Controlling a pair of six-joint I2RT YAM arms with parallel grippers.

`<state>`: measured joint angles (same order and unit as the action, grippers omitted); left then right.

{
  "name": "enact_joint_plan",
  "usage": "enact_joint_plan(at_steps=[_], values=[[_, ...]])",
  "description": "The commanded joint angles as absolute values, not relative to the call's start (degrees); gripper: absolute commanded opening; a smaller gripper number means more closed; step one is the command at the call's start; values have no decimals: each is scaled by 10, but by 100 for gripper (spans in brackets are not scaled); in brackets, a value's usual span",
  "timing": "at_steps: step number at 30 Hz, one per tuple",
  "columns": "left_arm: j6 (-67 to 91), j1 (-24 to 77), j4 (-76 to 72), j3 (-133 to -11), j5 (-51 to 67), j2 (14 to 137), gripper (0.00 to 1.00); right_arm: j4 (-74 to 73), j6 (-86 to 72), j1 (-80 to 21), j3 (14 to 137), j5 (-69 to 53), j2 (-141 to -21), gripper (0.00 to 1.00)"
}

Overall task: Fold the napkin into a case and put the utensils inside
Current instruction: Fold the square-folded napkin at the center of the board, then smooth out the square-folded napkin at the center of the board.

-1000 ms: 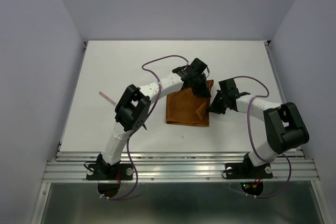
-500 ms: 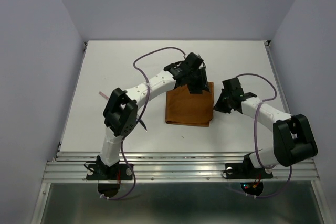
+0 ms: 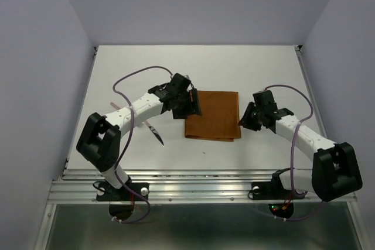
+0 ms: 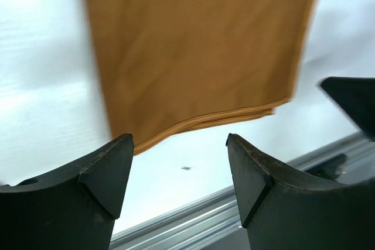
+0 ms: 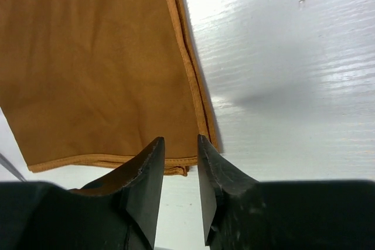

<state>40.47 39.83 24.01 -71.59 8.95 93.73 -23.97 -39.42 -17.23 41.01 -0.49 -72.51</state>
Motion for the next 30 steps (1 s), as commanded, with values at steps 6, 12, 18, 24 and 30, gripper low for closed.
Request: enact_joint_plan(at_steps=[6, 12, 18, 24, 30], values=[[367, 381, 155, -585, 120, 913, 81, -216, -354, -169, 396, -54, -765, 45], [364, 381, 147, -562, 106, 929, 70, -214, -345, -169, 372, -56, -773, 45], [362, 381, 139, -543, 116, 945, 59, -205, -337, -169, 359, -73, -780, 45], [361, 381, 131, -533, 126, 956, 54, -195, -337, -169, 353, -87, -787, 36], [363, 381, 120, -524, 136, 956, 53, -182, -338, -169, 349, -106, -780, 16]])
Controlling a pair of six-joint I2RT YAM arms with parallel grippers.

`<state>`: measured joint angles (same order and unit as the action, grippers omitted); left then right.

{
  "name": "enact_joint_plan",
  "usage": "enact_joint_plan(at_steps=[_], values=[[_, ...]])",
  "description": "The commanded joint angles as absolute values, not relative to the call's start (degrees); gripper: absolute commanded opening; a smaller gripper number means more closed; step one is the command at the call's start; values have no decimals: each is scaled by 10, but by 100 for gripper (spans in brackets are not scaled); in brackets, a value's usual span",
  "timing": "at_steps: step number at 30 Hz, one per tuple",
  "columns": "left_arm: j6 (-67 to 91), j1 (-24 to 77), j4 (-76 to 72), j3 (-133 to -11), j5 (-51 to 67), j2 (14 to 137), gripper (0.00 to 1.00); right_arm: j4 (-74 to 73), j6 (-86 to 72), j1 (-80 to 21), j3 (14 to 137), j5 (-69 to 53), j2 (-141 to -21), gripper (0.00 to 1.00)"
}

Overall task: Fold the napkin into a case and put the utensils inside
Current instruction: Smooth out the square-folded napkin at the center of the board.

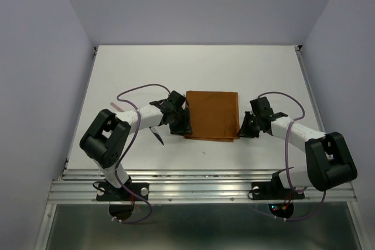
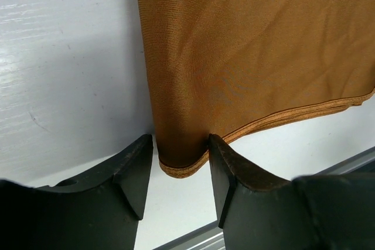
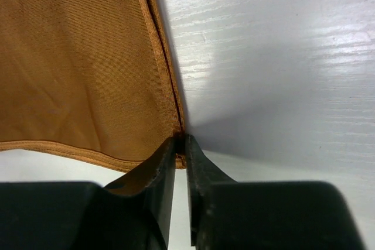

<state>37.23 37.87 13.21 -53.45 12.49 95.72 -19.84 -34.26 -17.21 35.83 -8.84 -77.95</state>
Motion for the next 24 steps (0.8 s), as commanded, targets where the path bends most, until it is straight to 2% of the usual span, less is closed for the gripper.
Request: enact_joint_plan(at_steps=[1, 4, 5, 7, 8, 9, 24], values=[[364, 381, 119, -524, 137, 956, 49, -182, -340, -169, 350, -111, -780, 13], [365, 381, 114, -526, 146, 957, 36, -181, -344, -169, 352, -111, -774, 2], [365, 381, 110, -525, 149, 956, 28, -183, -345, -169, 352, -112, -772, 1], [364, 381, 105, -525, 163, 955, 19, -187, -346, -169, 356, -112, -762, 1], [364, 381, 104, -525, 165, 955, 8, -193, -345, -169, 359, -112, -759, 1], [364, 381, 102, -525, 174, 954, 2, -197, -346, -169, 360, -112, -755, 1], [370, 359, 77, -505, 201, 919, 0, -265, -345, -169, 384, -123, -677, 1]])
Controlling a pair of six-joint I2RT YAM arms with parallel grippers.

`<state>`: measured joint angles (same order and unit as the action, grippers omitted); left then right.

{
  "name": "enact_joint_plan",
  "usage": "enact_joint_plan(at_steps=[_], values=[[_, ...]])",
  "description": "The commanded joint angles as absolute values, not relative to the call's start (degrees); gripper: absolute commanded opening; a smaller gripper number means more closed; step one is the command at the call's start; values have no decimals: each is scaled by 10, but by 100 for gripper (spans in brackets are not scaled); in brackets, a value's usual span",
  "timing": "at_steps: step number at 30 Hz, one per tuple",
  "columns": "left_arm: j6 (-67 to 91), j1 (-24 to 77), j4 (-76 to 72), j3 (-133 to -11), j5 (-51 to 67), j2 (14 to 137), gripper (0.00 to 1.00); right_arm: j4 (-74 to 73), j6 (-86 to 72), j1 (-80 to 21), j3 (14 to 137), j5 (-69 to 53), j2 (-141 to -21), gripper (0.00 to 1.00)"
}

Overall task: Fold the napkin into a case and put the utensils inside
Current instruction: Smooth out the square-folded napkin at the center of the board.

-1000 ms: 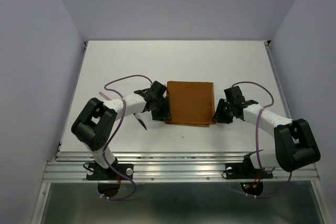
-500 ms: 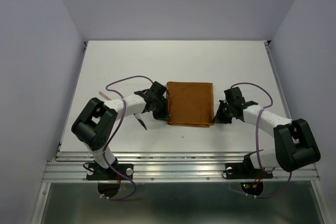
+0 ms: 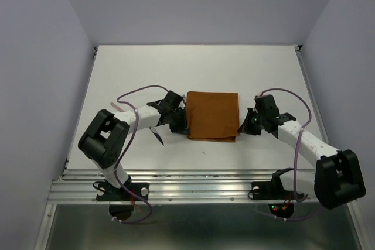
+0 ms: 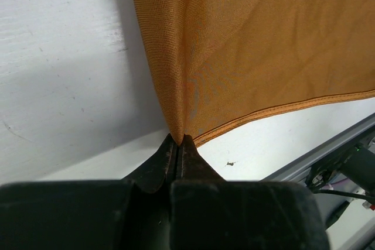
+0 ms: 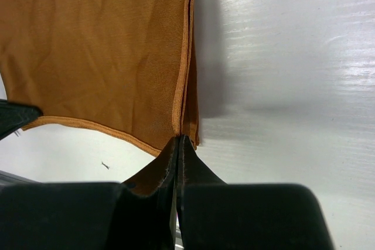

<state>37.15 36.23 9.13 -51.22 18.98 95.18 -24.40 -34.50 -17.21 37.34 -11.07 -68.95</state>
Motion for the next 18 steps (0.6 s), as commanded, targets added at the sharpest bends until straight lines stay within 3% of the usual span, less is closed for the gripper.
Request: enact_joint_plan(at_steps=[1, 16, 18], values=[[371, 359, 76, -503, 203, 918, 0, -265, -346, -169, 379, -126, -673, 1], [388, 359, 48, -476, 214, 916, 0, -236, -367, -169, 296, -120, -704, 1], [389, 359, 47, -475, 214, 914, 0, -243, -365, -169, 299, -113, -706, 7]])
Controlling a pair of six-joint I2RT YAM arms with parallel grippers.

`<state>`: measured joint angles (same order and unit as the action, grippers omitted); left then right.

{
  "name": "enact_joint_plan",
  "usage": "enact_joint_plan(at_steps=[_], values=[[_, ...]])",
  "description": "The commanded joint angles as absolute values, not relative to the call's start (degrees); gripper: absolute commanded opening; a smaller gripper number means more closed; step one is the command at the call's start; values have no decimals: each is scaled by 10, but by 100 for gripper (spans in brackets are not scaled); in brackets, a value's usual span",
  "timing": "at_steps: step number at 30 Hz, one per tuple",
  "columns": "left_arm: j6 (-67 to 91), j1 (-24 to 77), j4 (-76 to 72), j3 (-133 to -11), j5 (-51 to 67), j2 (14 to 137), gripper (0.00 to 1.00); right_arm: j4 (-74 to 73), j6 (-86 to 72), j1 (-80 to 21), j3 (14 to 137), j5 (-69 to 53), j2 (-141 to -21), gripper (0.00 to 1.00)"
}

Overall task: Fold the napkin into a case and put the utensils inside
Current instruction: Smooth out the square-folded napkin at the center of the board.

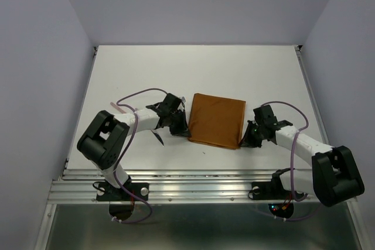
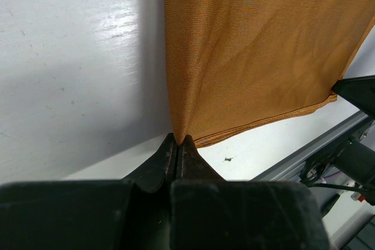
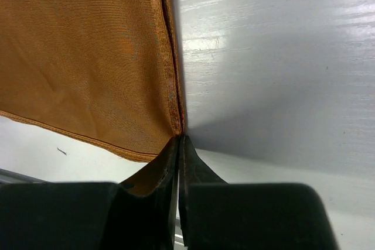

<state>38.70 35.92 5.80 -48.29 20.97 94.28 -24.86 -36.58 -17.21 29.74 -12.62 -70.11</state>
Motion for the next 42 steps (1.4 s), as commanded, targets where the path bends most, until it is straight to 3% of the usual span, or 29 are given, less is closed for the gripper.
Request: enact_joint_plan(at_steps=[1, 2, 6, 9, 18, 19, 20, 21, 22, 25, 28, 31, 34, 35, 37, 38, 42], values=[[391, 359, 47, -472, 214, 912, 0, -243, -363, -169, 301, -113, -704, 9], [391, 359, 46, -471, 214, 911, 0, -248, -363, -169, 305, -110, -702, 10], [393, 359, 43, -464, 214, 903, 0, -265, -360, -169, 324, -94, -694, 35], [397, 359, 42, -457, 214, 891, 0, -280, -359, -169, 343, -78, -688, 43], [461, 381, 36, -407, 188, 802, 2, -296, -371, -169, 422, -32, -704, 45], [472, 383, 37, -399, 188, 794, 14, -296, -371, -169, 432, -31, -712, 45], [476, 388, 38, -396, 185, 787, 51, -294, -369, -169, 457, -31, -721, 45], [479, 389, 40, -393, 183, 773, 66, -292, -368, -169, 469, -32, -739, 45], [482, 390, 42, -389, 179, 766, 97, -285, -367, -169, 482, -35, -748, 44], [474, 390, 84, -402, 146, 740, 99, -273, -360, -169, 529, -40, -787, 38], [454, 388, 130, -461, 103, 732, 95, -251, -359, -169, 565, -73, -829, 27], [434, 378, 142, -515, 91, 752, 84, -236, -361, -169, 600, -82, -866, 18], [411, 370, 142, -575, 91, 801, 63, -227, -359, -169, 623, -72, -909, 14], [400, 366, 138, -588, 88, 831, 45, -226, -358, -169, 641, -56, -931, 13], [389, 357, 133, -626, 98, 864, 20, -228, -356, -169, 659, -44, -956, 11], [385, 348, 126, -636, 110, 896, 0, -230, -352, -169, 677, -36, -979, 11], [367, 331, 116, -689, 106, 969, 0, -231, -350, -169, 711, -20, -1018, 11]])
